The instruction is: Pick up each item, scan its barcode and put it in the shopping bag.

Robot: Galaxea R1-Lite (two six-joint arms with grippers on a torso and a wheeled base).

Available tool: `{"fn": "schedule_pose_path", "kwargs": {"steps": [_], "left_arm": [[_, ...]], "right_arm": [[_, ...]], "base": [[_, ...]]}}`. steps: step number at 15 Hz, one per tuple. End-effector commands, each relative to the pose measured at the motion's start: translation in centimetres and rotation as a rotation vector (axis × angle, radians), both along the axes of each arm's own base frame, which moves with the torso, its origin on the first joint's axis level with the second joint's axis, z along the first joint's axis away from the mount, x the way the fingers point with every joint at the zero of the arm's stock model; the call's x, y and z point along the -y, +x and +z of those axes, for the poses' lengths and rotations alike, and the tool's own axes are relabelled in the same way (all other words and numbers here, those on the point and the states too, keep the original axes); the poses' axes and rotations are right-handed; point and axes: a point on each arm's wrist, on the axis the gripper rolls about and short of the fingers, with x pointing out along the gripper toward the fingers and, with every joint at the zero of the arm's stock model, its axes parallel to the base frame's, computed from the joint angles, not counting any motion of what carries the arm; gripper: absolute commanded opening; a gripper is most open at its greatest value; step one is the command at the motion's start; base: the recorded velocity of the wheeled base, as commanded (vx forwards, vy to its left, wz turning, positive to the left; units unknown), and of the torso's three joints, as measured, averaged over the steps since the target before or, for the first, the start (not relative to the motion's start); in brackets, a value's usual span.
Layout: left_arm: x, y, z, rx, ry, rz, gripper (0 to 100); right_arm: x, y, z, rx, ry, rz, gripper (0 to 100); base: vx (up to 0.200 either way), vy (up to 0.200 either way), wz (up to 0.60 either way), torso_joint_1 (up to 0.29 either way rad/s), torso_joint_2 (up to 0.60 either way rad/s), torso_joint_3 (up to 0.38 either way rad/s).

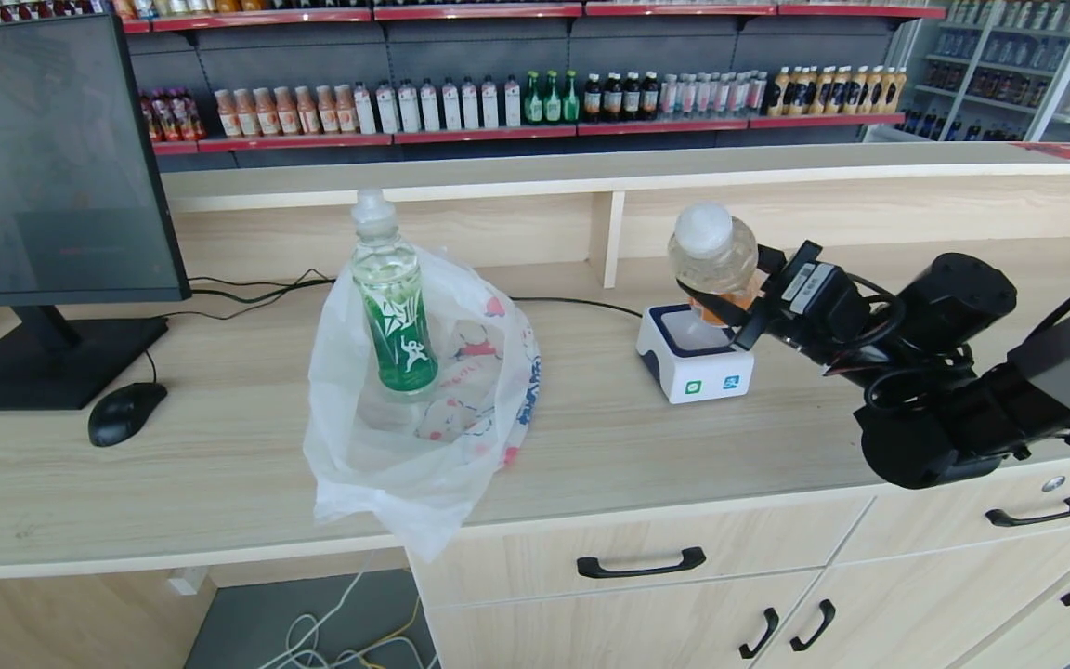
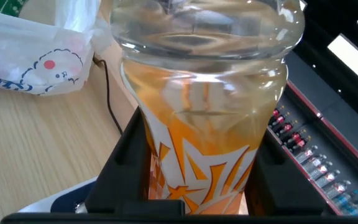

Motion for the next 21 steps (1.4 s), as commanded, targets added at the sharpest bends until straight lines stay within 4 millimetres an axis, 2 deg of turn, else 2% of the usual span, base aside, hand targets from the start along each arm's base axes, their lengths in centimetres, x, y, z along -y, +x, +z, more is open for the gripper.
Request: {"fn": "schedule_pose_path", "kwargs": {"steps": [1, 3, 7, 11, 13, 15, 19, 21], "left_arm": [[0.0, 0.0, 0.0, 0.001, -0.002, 0.001, 100], [0.0, 0.0, 0.0, 0.000, -0.003, 0.000, 100], [0.0, 0.0, 0.0, -0.002, -0.003, 0.001, 100], [0.0, 0.0, 0.0, 0.000, -0.002, 0.001, 100], [0.0, 0.0, 0.0, -0.001, 0.000, 0.001, 100], [0.0, 0.0, 0.0, -0.001, 0.000, -0.001, 100], [0.0, 0.0, 0.0, -0.001, 0.000, -0.001, 100], [0.0, 0.0, 0.0, -0.001, 0.000, 0.001, 100]], "right_arm": [[0.2, -1.0, 2.0, 0.030, 0.029, 0.004, 0], [0.5, -2.2, 3.4, -0.005, 0.094, -0.001, 0], [1.1, -4.1, 3.2, -0.163, 0.243, -0.065, 0], [1.6, -5.0, 3.6, -0.274, 0.381, -0.066, 0], [2.0, -5.7, 4.6, -0.302, 0.541, -0.138, 0], [2.2, -6.5, 4.1, -0.367, 0.645, -0.184, 0], [2.9, -6.8, 3.8, -0.386, 0.661, -0.201, 0], [3.2, -7.0, 3.7, -0.391, 0.661, -0.209, 0]], "base": [[0.000, 0.000, 0.00, 0.000, 0.00, 0.000], [0.000, 0.000, 0.00, 0.000, 0.00, 0.000], [0.000, 0.000, 0.00, 0.000, 0.00, 0.000], [0.000, 0.000, 0.00, 0.000, 0.00, 0.000], [0.000, 0.000, 0.00, 0.000, 0.00, 0.000], [0.000, 0.000, 0.00, 0.000, 0.00, 0.000], [0.000, 0.000, 0.00, 0.000, 0.00, 0.000], [-0.200, 0.000, 0.00, 0.005, 0.00, 0.002]]}}
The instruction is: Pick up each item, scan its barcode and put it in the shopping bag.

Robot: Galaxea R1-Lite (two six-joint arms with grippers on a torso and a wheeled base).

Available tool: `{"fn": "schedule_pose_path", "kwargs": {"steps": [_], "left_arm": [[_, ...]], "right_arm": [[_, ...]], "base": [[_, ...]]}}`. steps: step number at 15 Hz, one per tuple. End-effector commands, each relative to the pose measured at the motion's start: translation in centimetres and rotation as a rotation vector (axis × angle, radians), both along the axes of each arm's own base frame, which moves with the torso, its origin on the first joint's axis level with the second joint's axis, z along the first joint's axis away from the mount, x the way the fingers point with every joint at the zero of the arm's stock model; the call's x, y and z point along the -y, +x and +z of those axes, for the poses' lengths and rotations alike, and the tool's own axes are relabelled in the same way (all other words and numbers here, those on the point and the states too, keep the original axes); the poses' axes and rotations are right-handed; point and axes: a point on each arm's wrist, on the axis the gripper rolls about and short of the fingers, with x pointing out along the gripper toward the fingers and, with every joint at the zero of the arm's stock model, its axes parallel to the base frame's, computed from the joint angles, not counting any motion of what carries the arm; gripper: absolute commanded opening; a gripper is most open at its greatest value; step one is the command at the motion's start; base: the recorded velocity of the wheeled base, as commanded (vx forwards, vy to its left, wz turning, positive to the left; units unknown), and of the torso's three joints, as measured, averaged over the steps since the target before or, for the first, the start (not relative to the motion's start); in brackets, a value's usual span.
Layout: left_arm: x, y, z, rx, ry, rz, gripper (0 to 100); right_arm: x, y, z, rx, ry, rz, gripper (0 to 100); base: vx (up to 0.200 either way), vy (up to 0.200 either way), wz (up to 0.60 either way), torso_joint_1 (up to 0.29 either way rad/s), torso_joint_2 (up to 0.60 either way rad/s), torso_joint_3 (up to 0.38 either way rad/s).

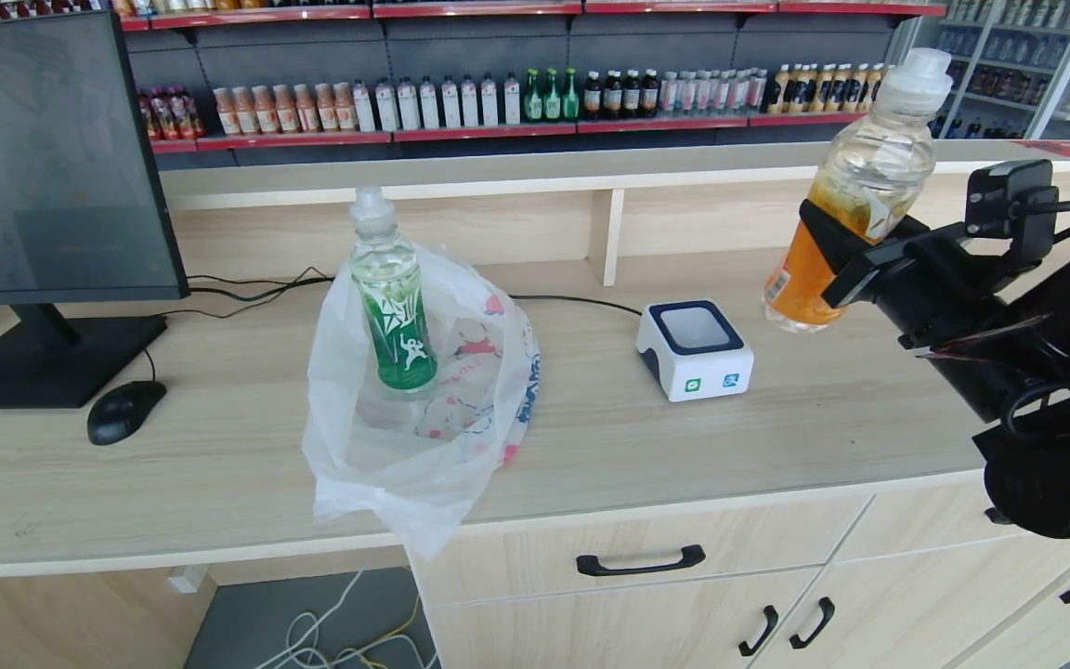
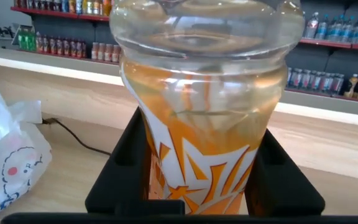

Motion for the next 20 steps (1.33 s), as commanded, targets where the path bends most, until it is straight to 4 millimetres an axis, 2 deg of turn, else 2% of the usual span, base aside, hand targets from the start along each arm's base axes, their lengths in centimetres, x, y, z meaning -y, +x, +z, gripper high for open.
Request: {"fn": "schedule_pose_path", "kwargs": {"steps": [1, 3, 11, 20], "left_arm": [[0.00, 0.00, 0.01, 0.001, 0.000, 0.002, 100], [0.00, 0.00, 0.01, 0.001, -0.002, 0.002, 100], [0.00, 0.00, 0.01, 0.001, -0.002, 0.002, 100], [0.00, 0.01, 0.01, 0.000, -0.002, 0.002, 100]], "right_arm": [[0.15, -0.18, 0.01, -0.002, -0.001, -0.002, 0], [0.14, -0.42, -0.44, -0.021, -0.004, -0.001, 0], [0.19, -0.74, 0.09, -0.005, 0.000, 0.000, 0], [0.15, -0.50, 0.42, 0.010, 0.002, 0.000, 0]], "base": [[-0.200, 0.000, 0.00, 0.017, 0.00, 0.012], [0.000, 0.000, 0.00, 0.000, 0.00, 0.000], [0.000, 0.000, 0.00, 0.000, 0.00, 0.000], [0.000, 0.000, 0.60, 0.001, 0.00, 0.002]]}}
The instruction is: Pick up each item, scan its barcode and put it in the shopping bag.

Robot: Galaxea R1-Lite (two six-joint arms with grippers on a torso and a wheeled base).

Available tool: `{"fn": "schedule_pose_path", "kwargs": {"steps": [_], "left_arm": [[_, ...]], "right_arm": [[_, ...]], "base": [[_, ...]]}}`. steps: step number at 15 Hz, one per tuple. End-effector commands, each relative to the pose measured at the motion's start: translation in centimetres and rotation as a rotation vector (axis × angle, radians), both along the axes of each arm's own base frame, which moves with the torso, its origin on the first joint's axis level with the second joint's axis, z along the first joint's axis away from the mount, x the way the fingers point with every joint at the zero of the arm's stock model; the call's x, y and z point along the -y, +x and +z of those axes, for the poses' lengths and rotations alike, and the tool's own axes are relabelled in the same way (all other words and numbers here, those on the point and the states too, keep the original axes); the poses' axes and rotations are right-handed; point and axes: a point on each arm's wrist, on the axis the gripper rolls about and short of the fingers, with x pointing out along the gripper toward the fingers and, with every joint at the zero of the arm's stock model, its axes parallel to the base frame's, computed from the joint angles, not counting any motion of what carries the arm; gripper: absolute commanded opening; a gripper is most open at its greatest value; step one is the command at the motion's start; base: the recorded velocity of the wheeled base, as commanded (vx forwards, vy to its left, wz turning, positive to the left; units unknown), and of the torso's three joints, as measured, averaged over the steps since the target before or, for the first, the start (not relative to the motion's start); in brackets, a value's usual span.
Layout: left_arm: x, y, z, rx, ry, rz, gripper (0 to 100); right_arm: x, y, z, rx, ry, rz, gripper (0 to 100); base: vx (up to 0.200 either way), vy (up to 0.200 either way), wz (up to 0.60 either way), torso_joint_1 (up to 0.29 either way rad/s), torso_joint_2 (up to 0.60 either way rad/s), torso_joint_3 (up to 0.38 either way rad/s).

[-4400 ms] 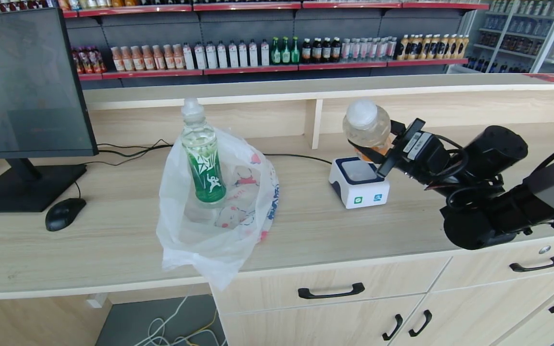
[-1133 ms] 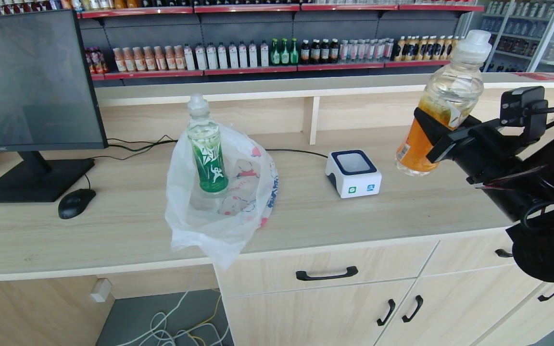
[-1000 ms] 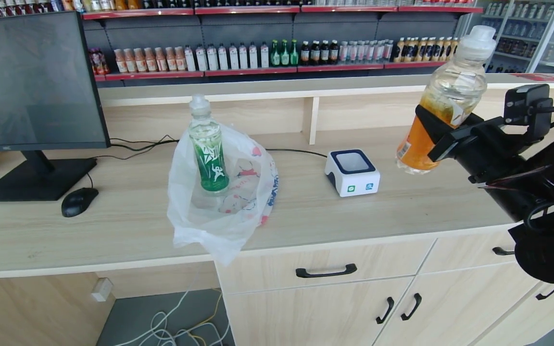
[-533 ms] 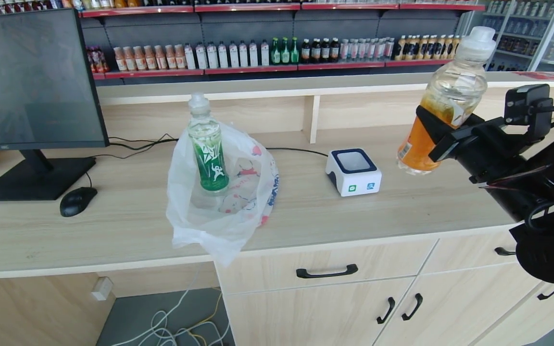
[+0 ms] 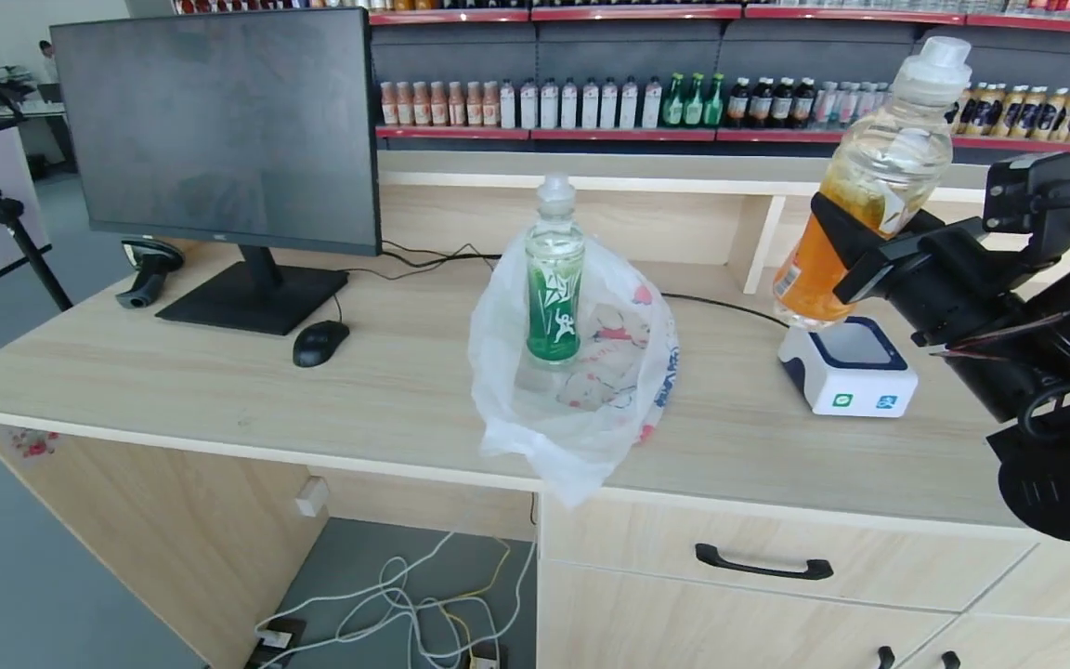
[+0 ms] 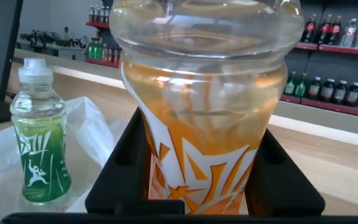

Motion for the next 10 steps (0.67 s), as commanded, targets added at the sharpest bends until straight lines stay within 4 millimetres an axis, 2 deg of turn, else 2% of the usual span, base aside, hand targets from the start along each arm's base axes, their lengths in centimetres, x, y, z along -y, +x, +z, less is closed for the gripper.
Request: {"fn": "schedule_pose_path", "kwargs": {"steps": [1, 3, 6, 10], "left_arm": [[0.0, 0.0, 0.0, 0.001, 0.000, 0.001, 100], [0.0, 0.0, 0.0, 0.001, -0.002, 0.001, 100], [0.0, 0.0, 0.0, 0.001, 0.000, 0.001, 100], [0.0, 0.0, 0.0, 0.001, 0.000, 0.001, 100]], "right_arm": [[-0.1, 0.2, -0.1, -0.004, -0.001, 0.002, 0], [-0.1, 0.2, -0.3, -0.008, -0.002, 0.004, 0], [-0.6, 0.5, -0.7, -0.022, -0.005, 0.016, 0], [-2.5, 1.6, -1.9, -0.046, -0.010, 0.066, 0]], "base": [[0.000, 0.000, 0.60, 0.007, 0.01, 0.002], [0.000, 0.000, 0.60, 0.000, 0.00, 0.000], [0.000, 0.000, 0.00, 0.000, 0.00, 0.000], [0.000, 0.000, 0.00, 0.000, 0.00, 0.000]]}}
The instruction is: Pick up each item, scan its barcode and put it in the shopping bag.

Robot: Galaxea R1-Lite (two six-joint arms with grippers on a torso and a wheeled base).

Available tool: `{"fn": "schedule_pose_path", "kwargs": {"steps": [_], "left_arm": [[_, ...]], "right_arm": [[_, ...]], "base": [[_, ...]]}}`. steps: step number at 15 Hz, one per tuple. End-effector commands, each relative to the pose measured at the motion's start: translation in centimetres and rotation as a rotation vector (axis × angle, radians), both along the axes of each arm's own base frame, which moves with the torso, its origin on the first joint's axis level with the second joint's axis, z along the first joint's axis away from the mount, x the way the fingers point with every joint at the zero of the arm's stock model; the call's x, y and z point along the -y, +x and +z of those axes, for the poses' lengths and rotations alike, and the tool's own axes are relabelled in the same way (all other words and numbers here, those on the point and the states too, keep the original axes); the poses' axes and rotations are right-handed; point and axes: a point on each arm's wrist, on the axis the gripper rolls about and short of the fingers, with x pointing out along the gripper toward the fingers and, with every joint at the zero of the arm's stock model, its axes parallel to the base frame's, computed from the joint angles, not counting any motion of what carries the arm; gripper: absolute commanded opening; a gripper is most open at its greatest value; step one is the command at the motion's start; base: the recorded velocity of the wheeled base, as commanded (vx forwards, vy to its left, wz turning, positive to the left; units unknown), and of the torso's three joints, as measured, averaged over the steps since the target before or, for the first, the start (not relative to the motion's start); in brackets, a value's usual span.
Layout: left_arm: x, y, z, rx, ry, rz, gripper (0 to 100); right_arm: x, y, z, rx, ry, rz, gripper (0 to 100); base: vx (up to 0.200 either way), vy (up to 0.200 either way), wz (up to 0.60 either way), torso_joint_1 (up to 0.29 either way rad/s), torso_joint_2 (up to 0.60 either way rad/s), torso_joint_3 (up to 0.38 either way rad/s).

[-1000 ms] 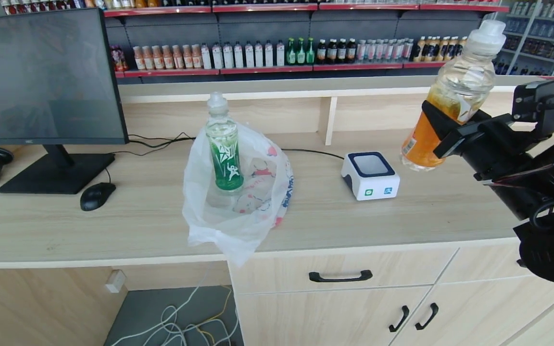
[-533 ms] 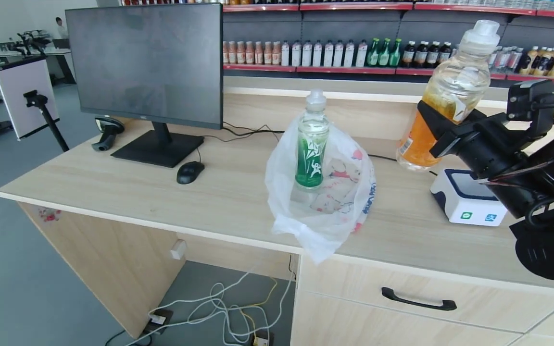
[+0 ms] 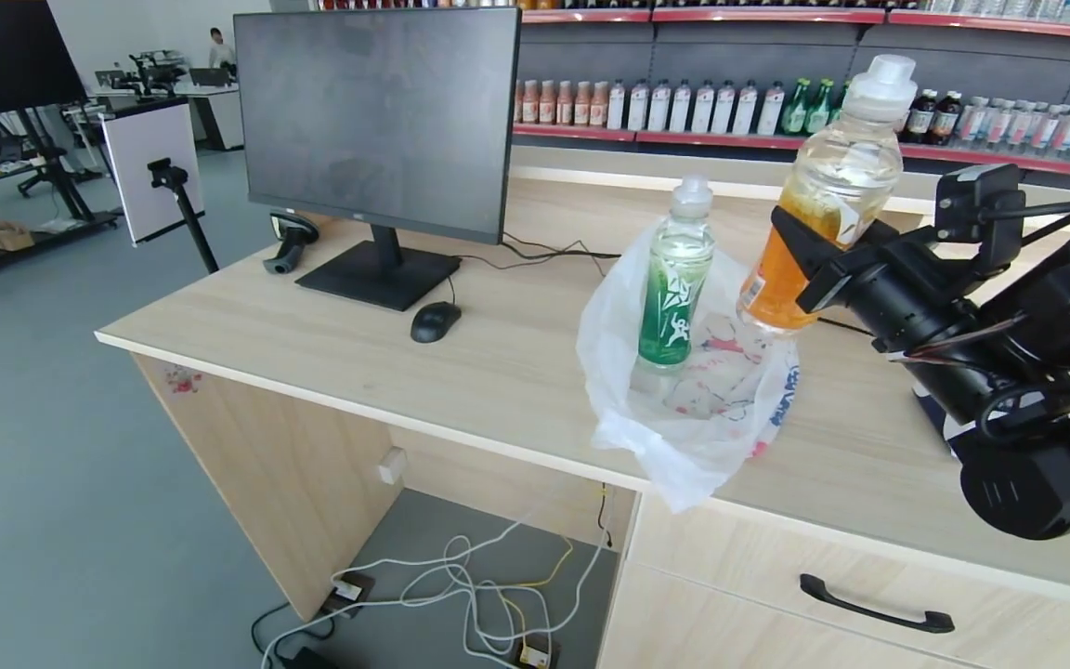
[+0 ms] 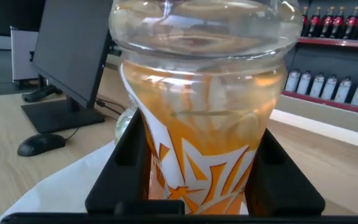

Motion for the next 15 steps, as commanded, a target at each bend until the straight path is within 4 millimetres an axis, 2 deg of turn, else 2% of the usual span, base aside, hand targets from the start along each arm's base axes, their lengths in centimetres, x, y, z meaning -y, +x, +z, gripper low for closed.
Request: {"fn": "schedule_pose_path", "kwargs": {"steps": [1, 7, 15], "left_arm": [[0.0, 0.0, 0.0, 0.001, 0.000, 0.001, 100], [0.0, 0.0, 0.0, 0.001, 0.000, 0.001, 100], [0.0, 0.0, 0.0, 0.001, 0.000, 0.001, 100]], "right_arm": [[-0.8, 1.0, -1.5, -0.040, -0.010, 0.017, 0], [-1.7, 3.5, -4.2, -0.096, -0.022, 0.026, 0], [-2.6, 4.1, -6.4, -0.153, -0.039, 0.043, 0]], "base": [[0.000, 0.000, 0.00, 0.000, 0.00, 0.000], [0.000, 0.000, 0.00, 0.000, 0.00, 0.000], [0.000, 0.000, 0.00, 0.000, 0.00, 0.000]]}}
